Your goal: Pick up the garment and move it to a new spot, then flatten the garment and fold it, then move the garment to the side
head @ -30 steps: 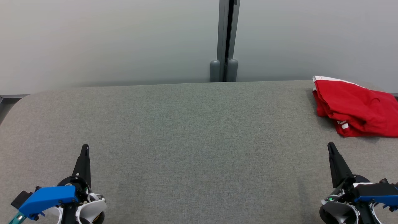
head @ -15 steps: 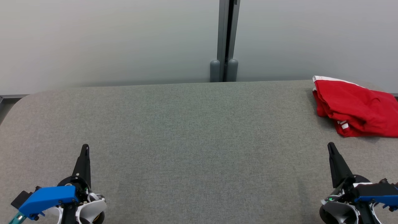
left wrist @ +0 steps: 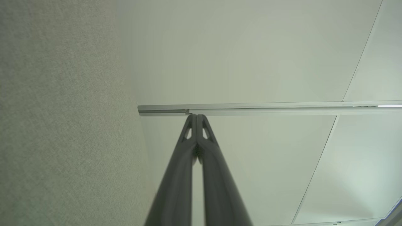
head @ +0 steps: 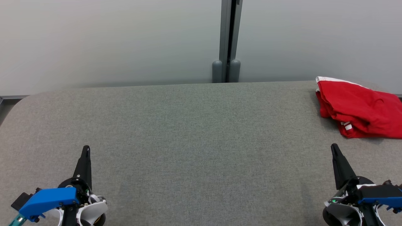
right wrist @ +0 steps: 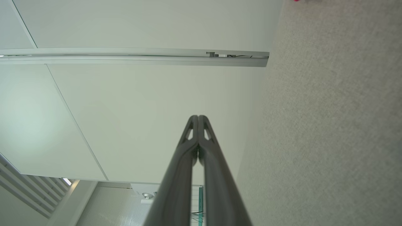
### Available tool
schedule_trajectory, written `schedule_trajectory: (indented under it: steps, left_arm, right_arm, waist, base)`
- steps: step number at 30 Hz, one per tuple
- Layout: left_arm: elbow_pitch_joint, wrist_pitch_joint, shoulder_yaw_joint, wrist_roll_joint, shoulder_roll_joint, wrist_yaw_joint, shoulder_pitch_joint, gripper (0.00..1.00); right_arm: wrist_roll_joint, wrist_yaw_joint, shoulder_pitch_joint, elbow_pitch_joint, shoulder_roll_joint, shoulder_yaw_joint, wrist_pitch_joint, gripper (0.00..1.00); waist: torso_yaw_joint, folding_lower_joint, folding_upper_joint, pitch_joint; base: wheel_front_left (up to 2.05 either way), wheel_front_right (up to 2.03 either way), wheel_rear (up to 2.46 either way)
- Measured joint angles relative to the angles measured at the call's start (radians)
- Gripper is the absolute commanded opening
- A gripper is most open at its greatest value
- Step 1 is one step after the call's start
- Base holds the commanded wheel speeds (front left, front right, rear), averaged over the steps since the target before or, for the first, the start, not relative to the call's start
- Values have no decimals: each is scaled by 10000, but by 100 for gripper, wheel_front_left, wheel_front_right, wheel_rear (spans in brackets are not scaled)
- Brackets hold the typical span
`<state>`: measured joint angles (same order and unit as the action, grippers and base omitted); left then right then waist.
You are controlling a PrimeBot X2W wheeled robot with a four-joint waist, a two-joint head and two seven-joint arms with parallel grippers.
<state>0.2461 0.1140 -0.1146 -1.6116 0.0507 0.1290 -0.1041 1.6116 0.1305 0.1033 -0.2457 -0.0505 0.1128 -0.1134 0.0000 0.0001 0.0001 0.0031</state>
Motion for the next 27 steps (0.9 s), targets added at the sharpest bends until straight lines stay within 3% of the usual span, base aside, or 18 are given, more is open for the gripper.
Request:
schedule_trajectory:
  steps: [27]
  left_arm:
    - [0, 0, 0, 0, 0, 2, 0, 0]
  right_arm:
    - [0, 0, 1, 0, 0, 0, 0, 0]
  waist:
    - [0, 0, 0, 0]
  base:
    - [0, 0, 0]
